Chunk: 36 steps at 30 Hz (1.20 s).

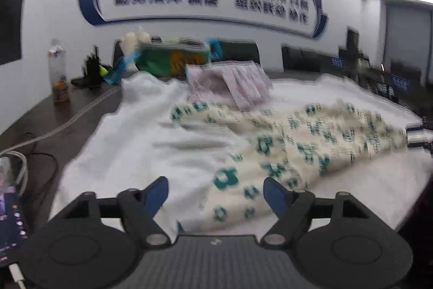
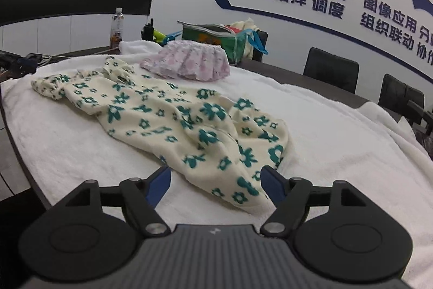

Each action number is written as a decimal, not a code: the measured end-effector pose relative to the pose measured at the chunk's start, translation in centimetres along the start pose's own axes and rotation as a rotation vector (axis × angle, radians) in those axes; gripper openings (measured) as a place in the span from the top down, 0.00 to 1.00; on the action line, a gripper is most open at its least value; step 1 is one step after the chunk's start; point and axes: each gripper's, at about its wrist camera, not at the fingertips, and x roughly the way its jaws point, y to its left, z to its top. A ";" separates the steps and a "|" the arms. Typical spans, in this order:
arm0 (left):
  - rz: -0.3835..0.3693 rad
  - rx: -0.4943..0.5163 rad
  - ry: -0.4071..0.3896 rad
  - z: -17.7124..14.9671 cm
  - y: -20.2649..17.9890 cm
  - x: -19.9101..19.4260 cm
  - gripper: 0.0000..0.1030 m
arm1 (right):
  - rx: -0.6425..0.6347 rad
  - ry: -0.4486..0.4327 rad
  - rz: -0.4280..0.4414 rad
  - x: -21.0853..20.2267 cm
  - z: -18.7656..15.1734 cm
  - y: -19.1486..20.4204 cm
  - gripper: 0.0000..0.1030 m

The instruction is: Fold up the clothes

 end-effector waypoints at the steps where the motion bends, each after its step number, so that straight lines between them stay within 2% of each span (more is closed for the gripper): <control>1: -0.009 0.002 0.042 0.1 0.0 0.7 0.97 | -0.008 0.009 0.005 0.5 -0.1 0.0 0.28; 5: 0.014 0.081 0.049 0.3 0.2 1.0 0.99 | -0.074 0.014 0.034 1.6 -0.2 0.5 0.28; 7: 0.080 0.111 0.033 0.7 0.5 0.8 0.99 | -0.076 0.022 0.027 2.3 -0.3 0.2 0.28; 10: 0.231 0.136 0.003 1.3 1.0 0.4 0.99 | -0.065 0.042 0.020 3.2 -0.4 -0.5 0.37; 12: 0.272 0.092 -0.002 1.7 1.5 -0.5 0.97 | -0.073 0.041 0.026 3.2 -0.4 -0.7 0.39; 13: 0.241 0.084 -0.036 1.9 1.1 -1.3 0.96 | -0.077 0.040 0.028 3.1 -0.4 -0.7 0.39; 14: 0.199 0.080 -0.077 2.1 0.5 -2.2 0.91 | -0.081 0.040 0.031 3.1 -0.4 -0.8 0.39; 15: 0.173 0.127 -0.078 2.0 -0.7 -1.9 0.75 | -0.090 0.037 0.031 3.1 -0.4 -0.8 0.39; 16: 0.150 0.184 -0.071 1.9 -2.0 -1.2 0.63 | -0.103 0.034 0.029 2.9 -0.2 -0.7 0.39; 17: 0.127 0.241 -0.064 1.7 -3.3 -0.6 0.40 | -0.116 0.031 0.027 2.8 0.0 -0.6 0.39; 18: 0.104 0.299 -0.057 1.6 -4.6 0.0 0.30 | -0.129 0.028 0.024 2.7 0.1 -0.5 0.39; 19: 0.081 0.356 -0.050 1.5 -5.9 0.6 0.30 | -0.142 0.025 0.022 2.6 0.3 -0.4 0.39; 23: -0.014 0.583 -0.022 1.0 -11.1 3.1 0.30 | -0.233 0.034 0.017 2.9 0.8 0.7 0.39; 25: 0.009 0.592 0.011 0.9 -11.4 4.4 0.37 | -0.275 0.042 0.019 3.1 0.9 1.2 0.39; 26: 0.000 0.581 0.016 1.0 -11.0 4.7 0.50 | -0.290 0.051 0.023 3.3 0.8 1.4 0.40; 27: -0.013 0.568 0.018 1.1 -10.6 4.9 0.77 | -0.297 0.059 0.027 3.5 0.8 1.5 0.44; 28: -0.018 0.553 0.039 1.3 -10.3 5.3 0.90 | -0.298 0.063 0.030 3.8 0.7 1.3 0.47; 30: -0.042 0.536 0.049 1.5 -9.5 4.9 0.90 | -0.299 0.070 0.038 4.2 0.6 1.1 0.69; 31: -0.050 0.550 0.042 1.4 -9.3 4.5 0.90 | -0.296 0.072 0.043 4.0 0.6 1.1 0.70; 33: -0.054 0.562 0.016 1.2 -9.1 3.6 0.91 | -0.283 0.071 0.056 3.0 0.4 1.1 0.87; 36: -0.081 0.550 0.008 1.3 -8.6 2.3 0.93 | -0.264 0.070 0.076 1.4 0.1 1.0 0.93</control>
